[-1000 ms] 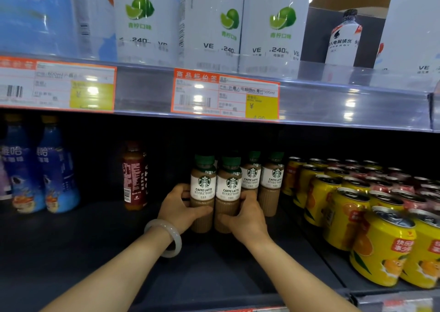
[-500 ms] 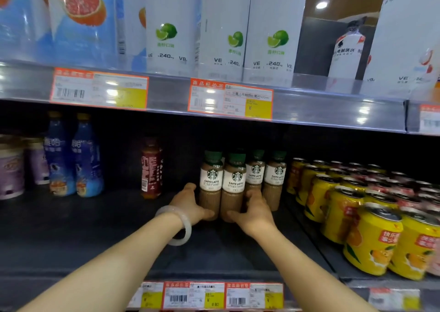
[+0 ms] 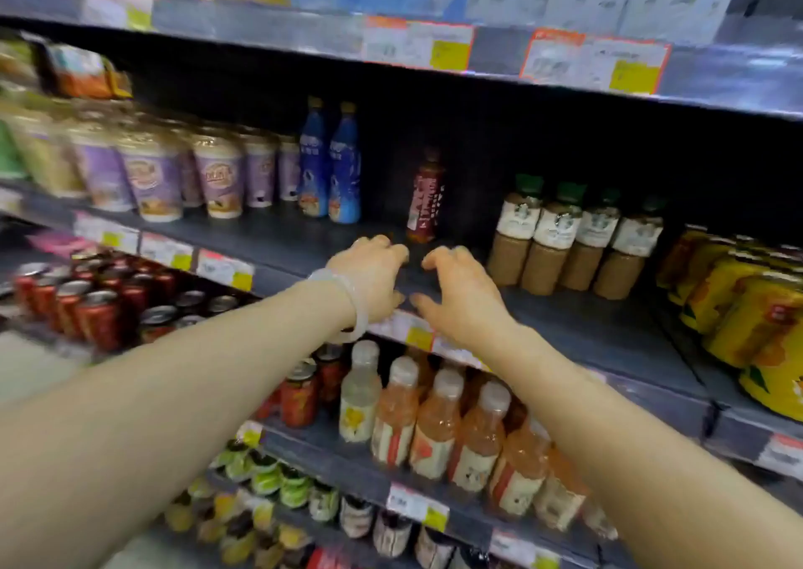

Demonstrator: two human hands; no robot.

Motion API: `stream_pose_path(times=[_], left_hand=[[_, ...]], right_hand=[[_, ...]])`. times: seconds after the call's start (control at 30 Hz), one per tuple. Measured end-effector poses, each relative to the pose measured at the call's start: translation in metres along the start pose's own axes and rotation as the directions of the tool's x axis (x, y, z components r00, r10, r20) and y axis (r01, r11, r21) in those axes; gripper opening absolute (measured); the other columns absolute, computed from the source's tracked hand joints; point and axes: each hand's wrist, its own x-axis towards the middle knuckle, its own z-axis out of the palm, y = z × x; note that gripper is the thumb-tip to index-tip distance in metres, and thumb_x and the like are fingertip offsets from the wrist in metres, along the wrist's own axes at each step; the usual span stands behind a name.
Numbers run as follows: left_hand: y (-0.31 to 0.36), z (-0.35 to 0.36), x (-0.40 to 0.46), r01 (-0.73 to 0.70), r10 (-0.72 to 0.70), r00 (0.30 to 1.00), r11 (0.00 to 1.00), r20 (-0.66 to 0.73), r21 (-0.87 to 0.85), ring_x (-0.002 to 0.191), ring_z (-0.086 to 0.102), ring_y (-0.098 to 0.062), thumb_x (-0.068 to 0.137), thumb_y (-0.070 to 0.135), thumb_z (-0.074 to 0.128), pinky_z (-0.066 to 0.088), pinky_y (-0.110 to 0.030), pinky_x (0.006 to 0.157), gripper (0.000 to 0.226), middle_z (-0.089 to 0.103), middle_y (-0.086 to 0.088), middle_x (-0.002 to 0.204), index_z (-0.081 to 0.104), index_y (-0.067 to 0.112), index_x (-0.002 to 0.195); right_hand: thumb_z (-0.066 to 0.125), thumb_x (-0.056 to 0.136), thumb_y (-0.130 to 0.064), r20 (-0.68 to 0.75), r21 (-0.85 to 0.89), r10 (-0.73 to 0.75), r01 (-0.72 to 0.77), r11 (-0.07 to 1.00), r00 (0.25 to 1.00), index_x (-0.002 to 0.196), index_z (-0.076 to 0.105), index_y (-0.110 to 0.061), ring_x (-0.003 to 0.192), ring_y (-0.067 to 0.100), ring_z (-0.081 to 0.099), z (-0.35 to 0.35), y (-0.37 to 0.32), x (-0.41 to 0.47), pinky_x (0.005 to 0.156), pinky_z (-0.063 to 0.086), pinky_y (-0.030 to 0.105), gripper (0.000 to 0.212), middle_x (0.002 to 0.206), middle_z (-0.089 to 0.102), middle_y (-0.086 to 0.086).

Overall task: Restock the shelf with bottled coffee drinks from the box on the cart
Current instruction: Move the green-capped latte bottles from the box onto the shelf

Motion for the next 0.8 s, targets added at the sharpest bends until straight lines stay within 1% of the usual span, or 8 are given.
stream_pose_path(times=[0.13, 0.27, 0.33, 0.37, 0.43, 0.5, 0.67, 0.8], left_hand=[[-0.074, -0.015, -0.083, 0.195, -0.196, 0.981, 0.974, -0.006, 0.117, 0.118, 0.048, -0.035, 0.084, 0.025, 0.060, 0.043, -0.040, 0.096, 0.046, 0.049, -0.017, 0.126, 0.047, 0.009, 0.124], [-0.150, -0.027, -0.185, 0.473, -0.481, 0.876, 0.868, 0.024, 0.150, 0.115, 0.051, -0.036, 0.084, 0.028, 0.060, 0.041, -0.037, 0.092, 0.045, 0.053, -0.020, 0.123, 0.051, 0.007, 0.121], [-0.180, -0.031, -0.237, 0.610, -0.619, 0.785, 0.781, 0.034, 0.131, 0.116, 0.051, -0.035, 0.085, 0.026, 0.060, 0.042, -0.036, 0.092, 0.043, 0.052, -0.019, 0.124, 0.050, 0.007, 0.122], [-0.194, -0.031, -0.263, 0.669, -0.677, 0.735, 0.734, 0.043, 0.115, 0.118, 0.051, -0.034, 0.085, 0.025, 0.060, 0.041, -0.036, 0.093, 0.044, 0.052, -0.019, 0.126, 0.050, 0.007, 0.124], [-0.218, -0.029, -0.314, 0.768, -0.775, 0.629, 0.631, 0.057, 0.105, 0.121, 0.049, -0.032, 0.086, 0.026, 0.061, 0.041, -0.035, 0.098, 0.049, 0.049, -0.016, 0.131, 0.046, 0.009, 0.129], [-0.240, -0.028, -0.365, 0.846, -0.852, 0.517, 0.523, 0.078, 0.103, 0.120, 0.050, -0.032, 0.084, 0.031, 0.063, 0.043, -0.036, 0.098, 0.055, 0.048, -0.013, 0.133, 0.044, 0.011, 0.132], [-0.284, -0.024, -0.481, 0.953, -0.947, 0.275, 0.292, 0.166, 0.087, 0.120, 0.050, -0.031, 0.086, 0.031, 0.062, 0.041, -0.033, 0.097, 0.053, 0.051, -0.016, 0.131, 0.046, 0.008, 0.131], [-0.320, 0.002, -0.560, 0.990, -0.955, 0.101, 0.123, 0.281, 0.063, 0.123, 0.049, -0.028, 0.088, 0.029, 0.061, 0.041, -0.032, 0.100, 0.056, 0.049, -0.014, 0.136, 0.042, 0.008, 0.136]], right_hand=[[0.062, 0.086, -0.025, 0.067, 0.072, -0.192, 0.187, 0.980, 0.979, 0.123, 0.048, -0.009, 0.113, 0.033, 0.049, 0.043, -0.080, -0.004, 0.085, 0.042, 0.037, 0.042, 0.122, 0.049, 0.014], [0.062, 0.082, -0.033, 0.223, 0.179, -0.425, 0.392, 0.902, 0.877, 0.112, 0.052, -0.008, 0.110, 0.035, 0.052, 0.105, -0.180, -0.027, 0.086, 0.044, 0.039, 0.041, 0.116, 0.054, 0.017], [0.057, 0.077, -0.044, 0.305, 0.238, -0.537, 0.483, 0.843, 0.787, 0.106, 0.055, -0.010, 0.105, 0.034, 0.055, 0.132, -0.230, -0.045, 0.081, 0.044, 0.037, 0.044, 0.108, 0.057, 0.016], [0.055, 0.077, -0.045, 0.337, 0.268, -0.578, 0.513, 0.816, 0.743, 0.110, 0.055, -0.010, 0.107, 0.034, 0.054, 0.144, -0.254, -0.055, 0.083, 0.043, 0.036, 0.048, 0.111, 0.056, 0.016], [0.061, 0.082, -0.037, 0.400, 0.318, -0.636, 0.551, 0.772, 0.660, 0.124, 0.048, -0.009, 0.117, 0.032, 0.048, 0.167, -0.297, -0.074, 0.092, 0.040, 0.034, 0.051, 0.125, 0.049, 0.015], [0.063, 0.085, -0.032, 0.452, 0.368, -0.680, 0.574, 0.732, 0.577, 0.129, 0.044, -0.010, 0.124, 0.030, 0.044, 0.190, -0.338, -0.091, 0.097, 0.038, 0.034, 0.053, 0.133, 0.045, 0.012], [0.062, 0.086, -0.029, 0.548, 0.449, -0.737, 0.603, 0.659, 0.396, 0.126, 0.045, -0.009, 0.122, 0.031, 0.045, 0.247, -0.436, -0.135, 0.097, 0.040, 0.036, 0.048, 0.131, 0.046, 0.013], [0.063, 0.084, -0.028, 0.655, 0.463, -0.702, 0.586, 0.665, 0.279, 0.121, 0.046, -0.007, 0.116, 0.034, 0.050, 0.309, -0.494, -0.172, 0.093, 0.045, 0.037, 0.046, 0.123, 0.049, 0.016]])
